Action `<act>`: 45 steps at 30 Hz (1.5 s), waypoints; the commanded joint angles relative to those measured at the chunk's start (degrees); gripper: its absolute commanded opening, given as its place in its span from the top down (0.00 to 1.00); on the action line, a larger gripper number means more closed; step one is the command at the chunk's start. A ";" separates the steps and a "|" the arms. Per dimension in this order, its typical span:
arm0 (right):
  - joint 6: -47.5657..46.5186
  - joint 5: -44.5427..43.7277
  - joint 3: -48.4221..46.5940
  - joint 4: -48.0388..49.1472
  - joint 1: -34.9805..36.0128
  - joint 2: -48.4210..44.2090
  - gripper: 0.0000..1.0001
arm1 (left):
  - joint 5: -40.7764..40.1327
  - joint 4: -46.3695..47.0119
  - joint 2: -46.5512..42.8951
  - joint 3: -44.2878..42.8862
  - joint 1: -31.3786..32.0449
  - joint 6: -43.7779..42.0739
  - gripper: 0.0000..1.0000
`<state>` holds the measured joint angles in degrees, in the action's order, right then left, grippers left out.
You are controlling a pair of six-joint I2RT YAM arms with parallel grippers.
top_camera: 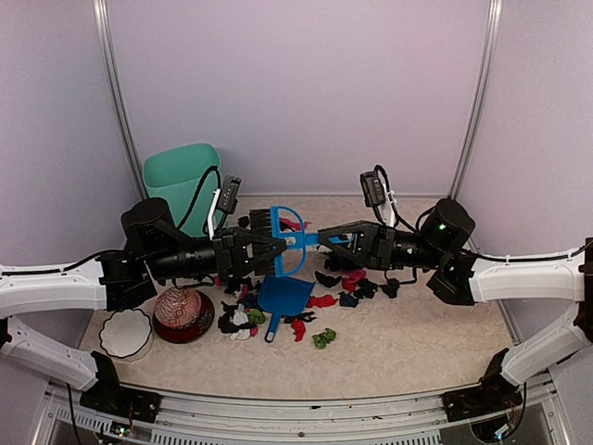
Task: Sweep away the paper scraps from the table
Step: Pass from the left arm to the right, then pick up the dustpan from the center of the board.
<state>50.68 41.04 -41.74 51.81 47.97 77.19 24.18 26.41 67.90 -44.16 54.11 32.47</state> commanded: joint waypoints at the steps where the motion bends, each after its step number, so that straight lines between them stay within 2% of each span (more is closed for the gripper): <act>1: 0.06 0.45 -1.77 1.28 1.58 0.60 1.00 | -1.99 -2.05 -0.14 -0.62 -0.03 -1.52 0.84; 3: -0.09 0.45 -1.77 1.04 1.60 0.47 1.00 | -2.13 -2.19 -0.13 -0.66 -0.11 -1.40 0.77; 6: -0.47 -0.16 -1.53 0.41 1.55 -0.07 1.00 | -2.53 -2.51 -0.37 -0.67 -0.23 -1.34 0.60; 10: -2.79 -2.33 -1.10 -2.65 1.61 -1.99 1.00 | -4.31 -4.22 -1.47 -0.67 -0.53 -1.61 0.25; 11: -3.41 -3.03 -0.99 -3.71 1.61 -2.61 1.00 | -4.95 -4.76 -1.92 -0.62 -0.65 -1.69 0.11; 12: -4.26 -3.85 -0.98 -4.96 1.61 -3.24 1.00 | -5.54 -5.35 -2.36 -0.58 -0.79 -1.74 0.03; 19: -11.75 -11.90 -0.97 -20.06 1.05 -9.60 1.00 | -12.01 -11.96 -5.73 -0.34 -1.55 -1.84 0.01; 26: -20.98 -28.93 -1.79 -41.29 -0.75 -17.39 1.00 | -19.94 -20.05 -6.33 0.22 -0.72 1.14 0.01; 31: -23.71 -37.05 -1.53 -51.95 -3.70 -20.59 1.00 | -25.73 -24.61 -4.70 0.57 3.18 4.00 0.01; 36: -26.00 -40.59 0.07 -55.42 -5.48 -23.46 1.00 | -30.30 -27.76 -1.49 0.63 8.27 8.19 0.02; 45: -26.34 -41.03 1.44 -56.02 -6.22 -24.86 1.00 | -32.73 -31.43 8.24 1.01 13.04 15.66 0.14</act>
<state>25.32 1.21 -41.43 -3.27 42.28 52.97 -6.52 -2.68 73.08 -43.86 66.32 44.58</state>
